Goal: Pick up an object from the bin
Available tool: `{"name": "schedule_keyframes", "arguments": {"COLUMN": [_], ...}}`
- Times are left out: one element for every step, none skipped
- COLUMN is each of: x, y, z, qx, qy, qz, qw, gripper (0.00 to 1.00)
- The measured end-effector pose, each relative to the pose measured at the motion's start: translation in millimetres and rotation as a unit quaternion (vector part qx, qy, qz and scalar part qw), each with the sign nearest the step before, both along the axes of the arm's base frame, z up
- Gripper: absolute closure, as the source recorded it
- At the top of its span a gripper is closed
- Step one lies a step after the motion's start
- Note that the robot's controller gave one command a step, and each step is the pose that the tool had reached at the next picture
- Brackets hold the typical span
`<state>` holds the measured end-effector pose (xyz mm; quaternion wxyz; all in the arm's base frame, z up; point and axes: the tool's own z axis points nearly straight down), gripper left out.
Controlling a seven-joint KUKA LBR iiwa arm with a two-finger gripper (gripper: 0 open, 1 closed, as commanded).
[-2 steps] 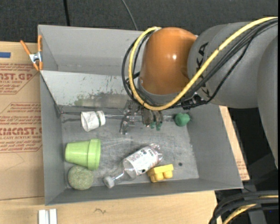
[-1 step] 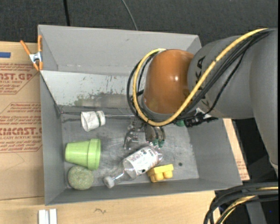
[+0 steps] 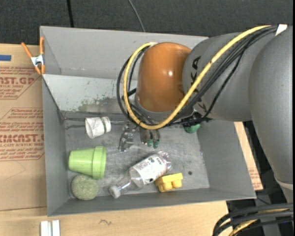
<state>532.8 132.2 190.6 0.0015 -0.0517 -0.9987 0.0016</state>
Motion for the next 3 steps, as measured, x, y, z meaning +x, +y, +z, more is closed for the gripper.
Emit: {"name": "schedule_keyframes", "arguments": {"x": [2.4, -0.1, 42.2], "y": [12, -24, 33], "z": [-14, -11, 30], "qx": [0.006, -0.001, 0.002], "qy": [-0.0057, 0.0021, -0.0027], "qz": [0.008, -0.014, -0.025], "qw": [0.9999, 0.9999, 0.9997], "gripper": [1.00, 1.00, 1.00]}}
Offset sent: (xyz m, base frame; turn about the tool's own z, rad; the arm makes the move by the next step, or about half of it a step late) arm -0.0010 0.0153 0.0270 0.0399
